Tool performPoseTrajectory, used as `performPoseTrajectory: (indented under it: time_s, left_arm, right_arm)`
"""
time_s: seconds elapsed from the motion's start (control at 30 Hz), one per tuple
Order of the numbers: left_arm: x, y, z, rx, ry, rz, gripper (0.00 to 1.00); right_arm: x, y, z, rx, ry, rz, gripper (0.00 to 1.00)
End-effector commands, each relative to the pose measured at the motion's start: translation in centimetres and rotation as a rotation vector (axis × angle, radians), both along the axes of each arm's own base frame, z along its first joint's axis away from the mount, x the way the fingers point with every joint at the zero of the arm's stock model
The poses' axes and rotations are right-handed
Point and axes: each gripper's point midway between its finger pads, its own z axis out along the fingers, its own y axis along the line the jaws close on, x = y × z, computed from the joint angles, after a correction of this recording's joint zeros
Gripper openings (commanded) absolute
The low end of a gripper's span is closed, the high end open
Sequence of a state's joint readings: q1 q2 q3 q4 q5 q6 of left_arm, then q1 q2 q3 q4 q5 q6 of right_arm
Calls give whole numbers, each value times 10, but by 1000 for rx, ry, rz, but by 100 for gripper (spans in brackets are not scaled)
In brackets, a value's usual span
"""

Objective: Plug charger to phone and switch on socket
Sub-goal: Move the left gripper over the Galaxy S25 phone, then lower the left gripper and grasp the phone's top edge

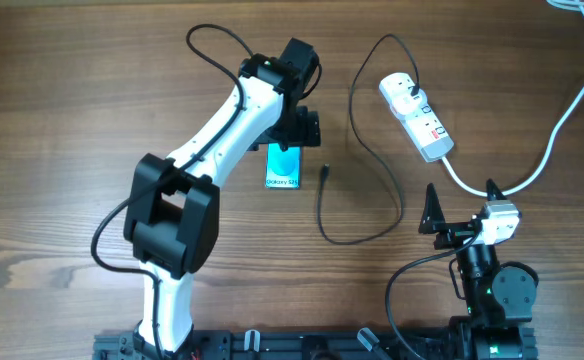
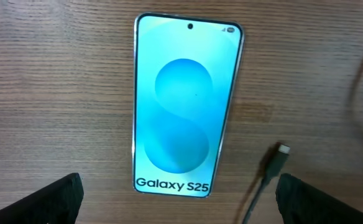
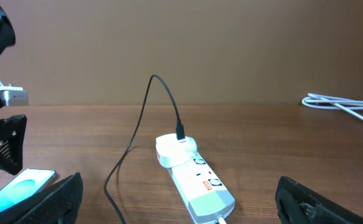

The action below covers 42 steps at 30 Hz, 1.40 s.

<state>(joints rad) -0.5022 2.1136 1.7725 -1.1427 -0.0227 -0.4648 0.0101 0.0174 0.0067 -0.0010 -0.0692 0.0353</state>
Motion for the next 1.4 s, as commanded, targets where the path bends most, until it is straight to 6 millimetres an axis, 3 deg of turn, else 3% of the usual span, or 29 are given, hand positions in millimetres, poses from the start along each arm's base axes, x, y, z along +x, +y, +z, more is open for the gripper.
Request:
performPoseTrajectory:
  time_s: [0.0, 1.17, 1.37]
  left_arm:
    - [1, 5, -6, 36, -2, -14, 100]
    - [3, 4, -14, 28, -12, -29, 100]
    - [-3, 7, -29, 36, 5, -36, 100]
  right_arm:
    - [0, -4, 1, -9, -7, -21, 100]
    - [0, -4, 1, -9, -7, -21, 100]
    - [0, -4, 1, -9, -7, -21, 100]
